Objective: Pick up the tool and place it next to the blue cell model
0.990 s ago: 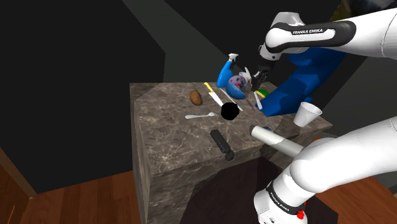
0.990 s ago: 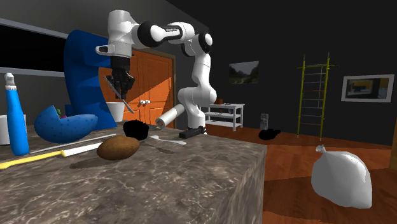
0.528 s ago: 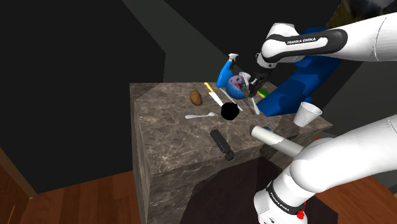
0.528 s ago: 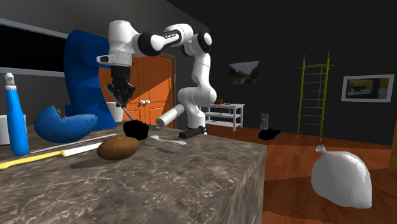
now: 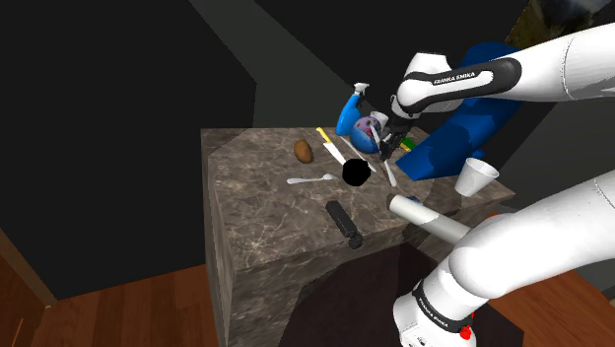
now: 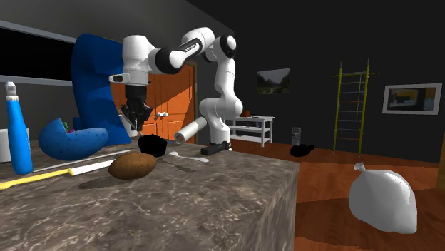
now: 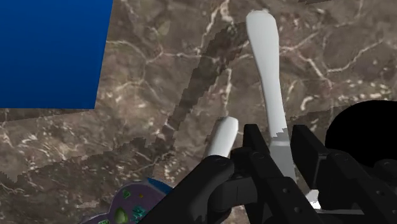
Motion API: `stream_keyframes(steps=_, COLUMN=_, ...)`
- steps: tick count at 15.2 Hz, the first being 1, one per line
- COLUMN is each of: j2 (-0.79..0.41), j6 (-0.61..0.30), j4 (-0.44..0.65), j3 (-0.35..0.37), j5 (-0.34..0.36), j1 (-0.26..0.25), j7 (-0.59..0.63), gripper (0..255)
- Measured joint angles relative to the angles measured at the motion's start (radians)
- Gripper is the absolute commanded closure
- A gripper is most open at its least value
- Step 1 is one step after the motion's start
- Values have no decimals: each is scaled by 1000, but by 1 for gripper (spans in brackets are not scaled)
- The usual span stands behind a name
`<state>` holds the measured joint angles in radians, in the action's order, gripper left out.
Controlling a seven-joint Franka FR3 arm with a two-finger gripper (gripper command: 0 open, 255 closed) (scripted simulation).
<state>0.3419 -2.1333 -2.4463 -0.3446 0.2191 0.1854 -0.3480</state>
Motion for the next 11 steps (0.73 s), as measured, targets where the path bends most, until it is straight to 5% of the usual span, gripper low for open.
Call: stream_keyframes(steps=11, j2=-84, j6=-166, j4=-83, j3=-21, j5=-1, j1=-1, j7=0, gripper=255)
